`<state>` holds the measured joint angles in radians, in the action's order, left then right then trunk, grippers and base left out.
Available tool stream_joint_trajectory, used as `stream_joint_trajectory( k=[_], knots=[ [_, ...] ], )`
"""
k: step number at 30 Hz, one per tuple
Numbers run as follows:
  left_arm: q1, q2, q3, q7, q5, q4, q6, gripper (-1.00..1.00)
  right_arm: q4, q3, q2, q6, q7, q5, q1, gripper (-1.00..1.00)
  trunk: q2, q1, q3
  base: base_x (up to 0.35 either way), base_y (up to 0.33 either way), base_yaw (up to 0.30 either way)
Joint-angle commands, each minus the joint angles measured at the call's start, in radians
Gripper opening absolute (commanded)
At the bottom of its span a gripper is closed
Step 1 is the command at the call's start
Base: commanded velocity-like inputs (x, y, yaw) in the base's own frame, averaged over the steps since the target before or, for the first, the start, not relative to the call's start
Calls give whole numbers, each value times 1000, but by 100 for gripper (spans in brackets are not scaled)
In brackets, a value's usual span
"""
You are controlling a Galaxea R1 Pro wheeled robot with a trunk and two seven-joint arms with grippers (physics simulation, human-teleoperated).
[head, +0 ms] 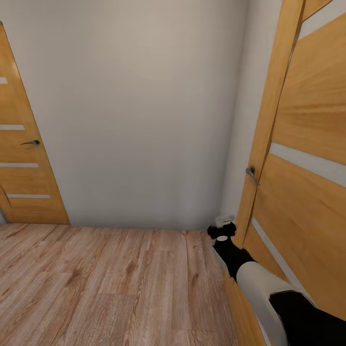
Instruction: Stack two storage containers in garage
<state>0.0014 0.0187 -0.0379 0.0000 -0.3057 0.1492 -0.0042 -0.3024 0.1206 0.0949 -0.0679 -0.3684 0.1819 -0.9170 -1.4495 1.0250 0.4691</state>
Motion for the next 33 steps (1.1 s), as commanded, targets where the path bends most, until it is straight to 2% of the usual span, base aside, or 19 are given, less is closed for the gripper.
stream_joint_trajectory(
  k=[1, 4, 12, 18, 23, 25, 26, 27, 28, 30, 33],
  knots=[
    [0, 0, -3, 0, -2, 1, 0, 100, 20, 4, 5, 3, 9, 8, -1, 100, -1, 0, 1, 0, 0, 0],
    [0, 0, -3, 0, -1, 1, 0, 100, 95, 1, 12, 41, 70, 7, 0, 100, -1, 0, 1, 0, 0, 0],
    [0, 0, -3, 0, -1, 1, 0, 100, 220, -14, 8, 56, 203, -1, 0, 100, -1, 0, 1, 0, 0, 0],
    [0, 1, -5, 1, -2, 1, 0, 100, 316, -23, 1, 54, 289, -78, 10, 100, -1, 0, 1, 0, 0, 0],
    [0, 1, -5, 1, -3, 1, -1, 100, 333, -23, -17, 44, 331, -94, 40, 100, -1, 0, 1, 0, 0, 0],
    [0, 0, -5, 1, -3, 0, -2, 100, 335, -23, -40, 38, 342, -95, 76, 100, -1, 0, 1, 0, 0, 0],
    [0, 0, -5, 1, -3, 0, -2, 100, 335, -22, -64, 34, 351, -95, 123, 100, -1, 0, 1, 0, 0, 0],
    [0, 0, -5, 1, -3, 0, -2, 100, 336, -22, -76, 33, 357, -96, 155, 100, -1, 0, 1, 0, 0, 0],
    [0, 0, -5, 1, -3, 0, -2, 100, 336, -22, -81, 33, 359, -96, 170, 100, -1, 0, 1, 0, 0, 0],
    [0, 0, -5, 1, -3, 0, -2, 100, 336, -22, -93, 32, 372, -96, 245, 100, -1, 0, 1, 0, 0, 0],
    [0, 0, -6, 1, -3, 0, -2, 100, 336, -22, -98, 32, 402, -95, 350, 100, -1, 0, 1, 0, 0, 0]
  ],
)
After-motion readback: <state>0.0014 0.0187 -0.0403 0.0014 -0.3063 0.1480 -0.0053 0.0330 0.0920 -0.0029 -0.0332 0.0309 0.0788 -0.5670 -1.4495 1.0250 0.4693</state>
